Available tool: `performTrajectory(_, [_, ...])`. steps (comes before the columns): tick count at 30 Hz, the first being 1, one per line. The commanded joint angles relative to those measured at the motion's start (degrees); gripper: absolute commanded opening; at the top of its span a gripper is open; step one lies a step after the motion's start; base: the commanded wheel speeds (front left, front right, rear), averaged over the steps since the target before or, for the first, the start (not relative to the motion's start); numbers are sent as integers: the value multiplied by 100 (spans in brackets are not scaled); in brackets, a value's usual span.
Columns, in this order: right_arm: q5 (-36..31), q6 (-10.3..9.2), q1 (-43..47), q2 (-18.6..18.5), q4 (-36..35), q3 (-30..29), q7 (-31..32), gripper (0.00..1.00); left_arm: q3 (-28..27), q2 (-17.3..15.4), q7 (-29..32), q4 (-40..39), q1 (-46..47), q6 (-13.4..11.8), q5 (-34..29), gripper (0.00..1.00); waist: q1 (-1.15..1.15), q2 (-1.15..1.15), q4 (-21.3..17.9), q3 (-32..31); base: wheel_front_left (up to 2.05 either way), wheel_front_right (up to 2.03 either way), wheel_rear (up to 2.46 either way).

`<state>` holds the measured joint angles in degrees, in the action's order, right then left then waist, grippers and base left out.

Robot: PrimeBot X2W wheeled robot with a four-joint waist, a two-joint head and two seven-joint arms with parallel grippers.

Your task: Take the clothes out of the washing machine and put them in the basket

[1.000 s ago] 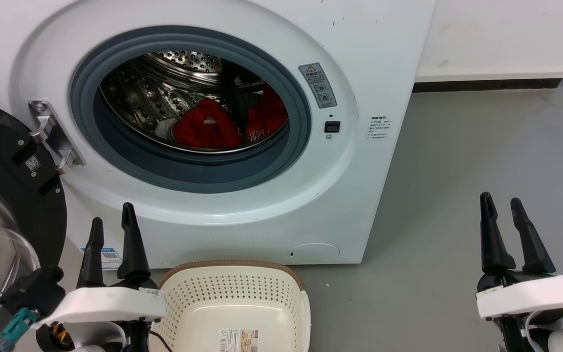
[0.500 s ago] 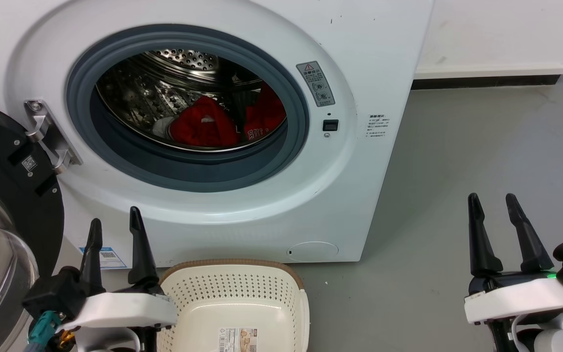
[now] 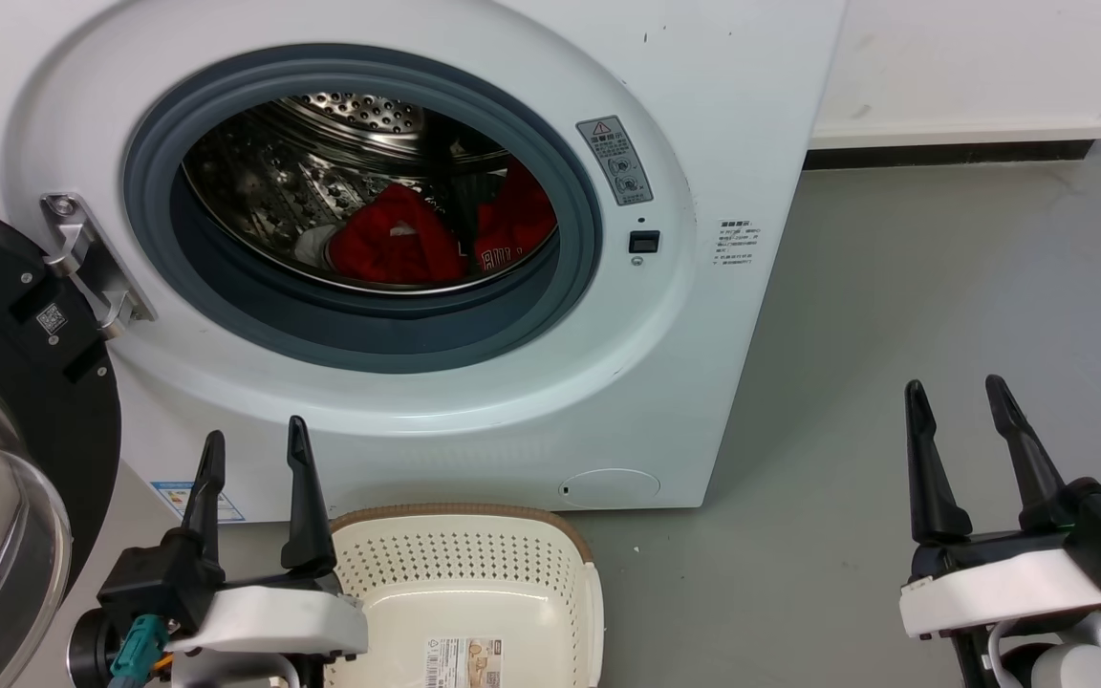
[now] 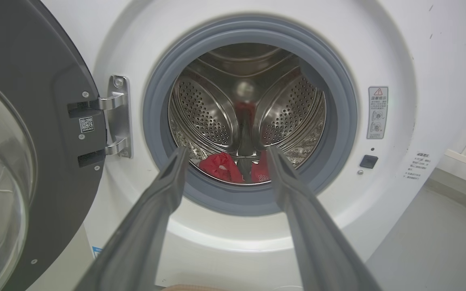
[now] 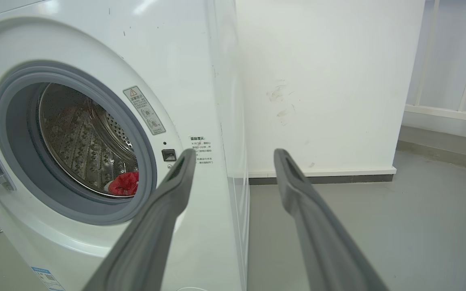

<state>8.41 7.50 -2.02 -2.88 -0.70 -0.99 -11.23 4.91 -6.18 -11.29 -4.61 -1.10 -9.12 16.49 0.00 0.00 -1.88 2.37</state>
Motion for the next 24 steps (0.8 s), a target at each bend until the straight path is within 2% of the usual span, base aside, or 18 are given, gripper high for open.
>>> performTrajectory(1, [-83,-2,45,-1,-43,14,-51,100,-2,2,-50,-20,-37,8,-96,100,0,0,-3,2,0,0,0])
performTrajectory(9, [-324,-2,68,-1,-64,28,-155,100,-45,76,-142,88,-54,145,-384,100,0,0,-39,8,0,0,0])
performTrajectory(11, [-218,-2,62,0,-54,-3,-165,100,-100,107,-166,82,-68,212,-431,100,0,0,-48,15,0,0,0])
performTrajectory(24, [-590,-3,73,3,-10,13,-313,100,-431,272,-310,156,-73,712,-885,100,0,0,-106,31,0,0,0])
